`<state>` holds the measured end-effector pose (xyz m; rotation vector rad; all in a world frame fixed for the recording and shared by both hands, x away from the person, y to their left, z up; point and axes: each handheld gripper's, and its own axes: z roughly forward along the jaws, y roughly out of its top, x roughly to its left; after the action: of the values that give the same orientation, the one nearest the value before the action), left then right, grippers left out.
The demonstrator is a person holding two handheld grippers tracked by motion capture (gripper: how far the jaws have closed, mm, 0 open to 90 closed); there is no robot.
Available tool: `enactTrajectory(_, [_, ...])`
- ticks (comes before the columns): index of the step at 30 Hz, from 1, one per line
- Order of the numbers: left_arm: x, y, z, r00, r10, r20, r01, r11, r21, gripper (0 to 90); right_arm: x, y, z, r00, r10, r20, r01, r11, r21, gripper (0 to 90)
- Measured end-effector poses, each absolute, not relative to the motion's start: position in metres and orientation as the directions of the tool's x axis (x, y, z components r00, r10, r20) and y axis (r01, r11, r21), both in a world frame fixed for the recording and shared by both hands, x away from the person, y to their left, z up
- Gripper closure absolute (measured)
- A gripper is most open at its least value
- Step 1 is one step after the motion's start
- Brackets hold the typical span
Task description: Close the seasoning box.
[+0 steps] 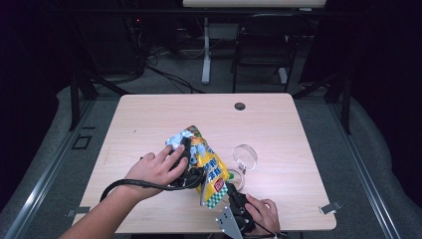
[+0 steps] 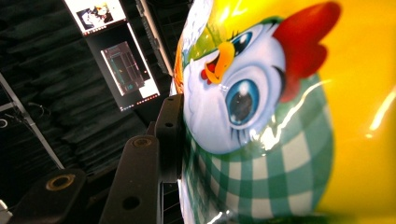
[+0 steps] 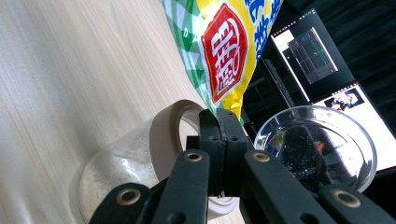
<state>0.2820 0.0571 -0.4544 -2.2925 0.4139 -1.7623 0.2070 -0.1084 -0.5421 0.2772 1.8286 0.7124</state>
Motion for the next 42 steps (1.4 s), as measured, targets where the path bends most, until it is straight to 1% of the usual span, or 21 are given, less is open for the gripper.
enactTrajectory(1, [0.2819, 0.0567, -0.4542, 0.224, -0.359, 0.906, -0.093, -0.933, -0.347, 62.5, 0.2063, -0.1086, -0.5412, -0.367, 0.503, -0.783, -0.141, 0.802, 0.581, 90.0])
enactTrajectory(2, [0.282, 0.057, -0.4546, 0.232, -0.354, 0.906, -0.088, -0.935, -0.343, 62.5, 0.2053, -0.1089, -0.5399, -0.361, 0.492, -0.792, -0.13, 0.815, 0.565, 90.0])
enactTrajectory(5, [0.2821, 0.0565, -0.4541, 0.222, -0.362, 0.905, -0.095, -0.932, -0.35, 62.5, 0.2058, -0.1086, -0.5406, -0.365, 0.499, -0.786, -0.136, 0.807, 0.575, 90.0])
enactTrajectory(10, [0.2819, 0.0567, -0.4551, 0.232, -0.356, 0.905, -0.088, -0.934, -0.345, 62.5, 0.206, -0.108, -0.5415, -0.37, 0.503, -0.781, -0.14, 0.801, 0.582, 90.0])
enactTrajectory(16, [0.2818, 0.0561, -0.4549, 0.237, -0.364, 0.901, -0.085, -0.931, -0.354, 62.6, 0.2053, -0.1078, -0.5408, -0.368, 0.494, -0.788, -0.132, 0.811, 0.57, 90.0])
enactTrajectory(21, [0.2815, 0.0558, -0.455, 0.227, -0.373, 0.9, -0.086, -0.928, -0.363, 62.6, 0.2061, -0.1071, -0.5426, -0.374, 0.503, -0.779, -0.143, 0.799, 0.585, 89.9])
enactTrajectory(24, [0.2811, 0.0551, -0.4549, 0.223, -0.38, 0.898, -0.084, -0.925, -0.371, 62.7, 0.2052, -0.107, -0.5417, -0.372, 0.492, -0.787, -0.136, 0.81, 0.57, 89.9])
enactTrajectory(26, [0.2806, 0.0542, -0.4549, 0.205, -0.388, 0.899, -0.089, -0.922, -0.378, 62.7, 0.2059, -0.1066, -0.5429, -0.375, 0.499, -0.781, -0.143, 0.801, 0.581, 89.9])
enactTrajectory(31, [0.2797, 0.0536, -0.4547, 0.206, -0.386, 0.899, -0.085, -0.923, -0.376, 62.7, 0.2065, -0.1064, -0.5442, -0.382, 0.504, -0.774, -0.151, 0.793, 0.591, 89.8])
enactTrajectory(32, [0.2796, 0.0536, -0.4546, 0.205, -0.386, 0.899, -0.085, -0.922, -0.377, 62.8, 0.2054, -0.1065, -0.5428, -0.376, 0.494, -0.784, -0.14, 0.806, 0.575, 89.8])
enactTrajectory(36, [0.2791, 0.0528, -0.4537, 0.191, -0.4, 0.897, -0.091, -0.917, -0.389, 62.8, 0.2059, -0.1059, -0.5438, -0.378, 0.5, -0.779, -0.146, 0.799, 0.583, 89.7])
enactTrajectory(42, [0.2789, 0.0511, -0.4524, 0.205, -0.4, 0.893, -0.086, -0.917, -0.391, 64.0, 0.2057, -0.1058, -0.5437, -0.38, 0.502, -0.777, -0.144, 0.798, 0.585, 89.7])
